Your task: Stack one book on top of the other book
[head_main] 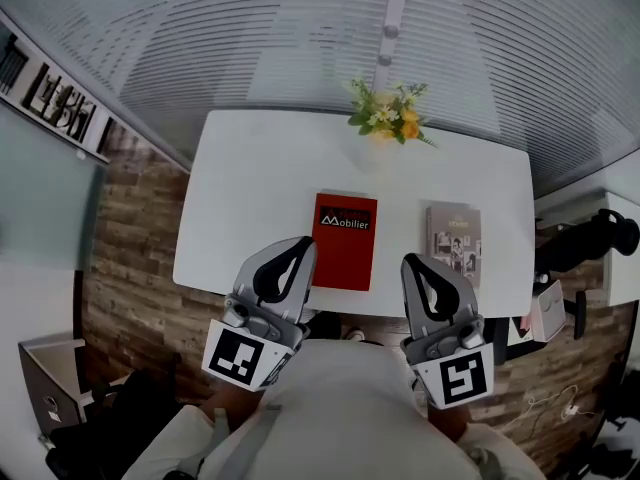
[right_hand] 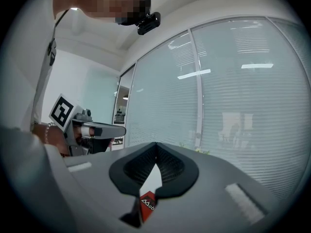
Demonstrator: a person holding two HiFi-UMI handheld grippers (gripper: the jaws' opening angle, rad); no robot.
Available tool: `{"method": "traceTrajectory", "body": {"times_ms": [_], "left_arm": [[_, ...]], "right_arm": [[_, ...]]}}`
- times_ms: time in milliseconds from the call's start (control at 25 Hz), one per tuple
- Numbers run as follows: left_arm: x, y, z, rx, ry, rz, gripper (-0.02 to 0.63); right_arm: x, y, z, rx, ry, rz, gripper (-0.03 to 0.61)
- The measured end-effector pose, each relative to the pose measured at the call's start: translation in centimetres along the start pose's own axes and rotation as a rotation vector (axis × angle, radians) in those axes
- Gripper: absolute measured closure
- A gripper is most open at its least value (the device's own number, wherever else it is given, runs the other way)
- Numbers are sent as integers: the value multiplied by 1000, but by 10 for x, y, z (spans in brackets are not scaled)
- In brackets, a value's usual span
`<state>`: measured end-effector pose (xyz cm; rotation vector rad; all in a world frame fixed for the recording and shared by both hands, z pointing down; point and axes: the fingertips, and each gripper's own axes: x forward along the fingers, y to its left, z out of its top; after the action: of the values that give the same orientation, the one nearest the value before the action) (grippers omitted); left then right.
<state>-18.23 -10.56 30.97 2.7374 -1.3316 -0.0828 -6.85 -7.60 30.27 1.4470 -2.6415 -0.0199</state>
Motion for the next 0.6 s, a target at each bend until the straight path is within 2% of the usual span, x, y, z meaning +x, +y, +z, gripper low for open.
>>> {"method": "traceTrajectory", "body": {"times_ms": [360, 600], "left_arm": [[20, 23, -2, -6, 4, -42, 612], [25, 28, -4, -7, 11, -36, 612]], "right_arm": [[27, -7, 0, -5, 5, -41, 574], [30, -13, 0, -11, 8, -40, 574]]}}
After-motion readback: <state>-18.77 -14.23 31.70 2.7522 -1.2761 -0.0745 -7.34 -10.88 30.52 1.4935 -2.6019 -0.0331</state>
